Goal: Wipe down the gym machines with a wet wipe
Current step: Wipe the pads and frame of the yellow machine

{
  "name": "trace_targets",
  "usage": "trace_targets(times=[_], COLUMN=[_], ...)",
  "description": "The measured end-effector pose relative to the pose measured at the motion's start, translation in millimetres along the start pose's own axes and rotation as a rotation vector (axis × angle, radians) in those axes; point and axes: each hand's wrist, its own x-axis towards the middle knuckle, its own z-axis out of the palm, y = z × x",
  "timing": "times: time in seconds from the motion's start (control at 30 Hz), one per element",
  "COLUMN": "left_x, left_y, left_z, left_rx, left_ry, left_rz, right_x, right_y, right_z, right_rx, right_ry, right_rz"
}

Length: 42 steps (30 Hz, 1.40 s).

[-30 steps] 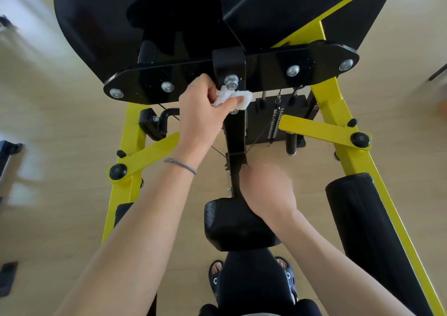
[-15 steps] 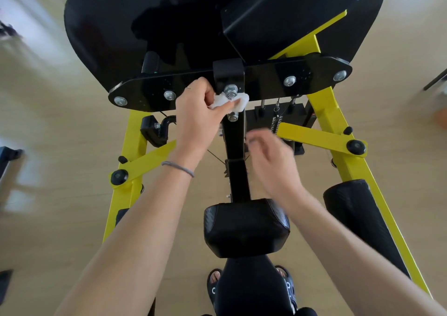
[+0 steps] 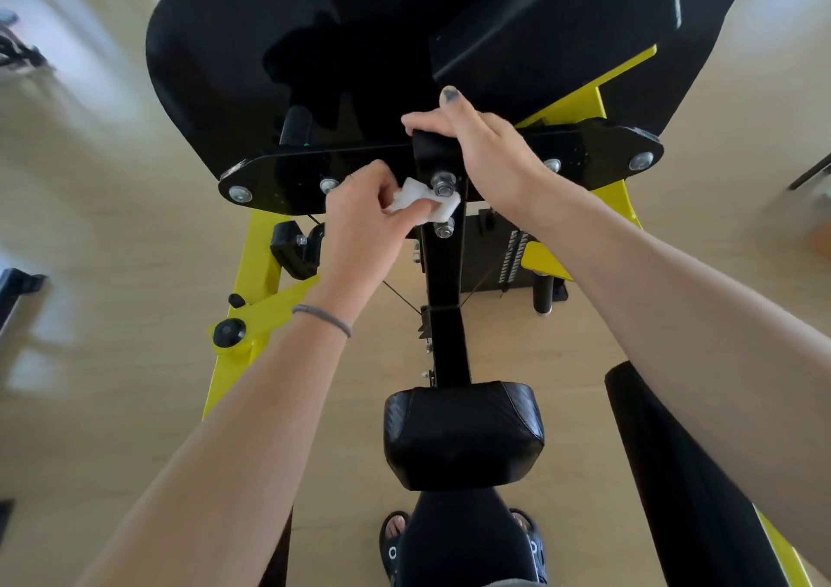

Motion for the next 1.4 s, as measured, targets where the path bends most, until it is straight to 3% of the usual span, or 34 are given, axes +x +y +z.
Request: trace_targets(times=[0.33,0.47,0.6,0.77,0.93,1.07,1.17,1.27,1.4], left_x=[8.2,4.2,-5.7,-14.4,-6.7,-3.2,-10.4,-14.9,-3.5], left_y=[36.3,56.7,45.3,20.2,3.6,8.7,13.9,10.6,11.1], left_z=[0.1,21.5,25.6,14.8,-0.7,-5.1,3.7,11.1,0.3], left_rx=[-0.135,0.006,-0.007,0.006,0.025,0.010,-0.141,-0.227,-0.068], left_ry=[0.091,0.148,0.205,0.127,0.053,-0.006,-0.092,-0.034,-0.006], left_rz=[0.075,0.057,0.118,0.140,0.245,0.213,0.150,0.068,0.177], right_x=[4.5,7.7,6.3,6.2,2.6,2.6,1.6,2.4,3.4], right_y=[-7.2,-11.4,-10.6,-3.8,10.4,11.2,11.1,12.5,13.7], right_z=[-9.8,-16.7,-16.4,-8.7,9.1,11.7,13.7,15.1,17.0], right_rx=[0.103,0.140,0.119,0.066,0.050,0.071,0.043,0.006,-0.008], right_ry=[-0.057,-0.072,-0.075,-0.069,0.058,0.083,0.090,0.109,0.127], right_rz=[0.054,0.112,0.115,0.046,-0.052,-0.077,-0.111,-0.136,-0.155])
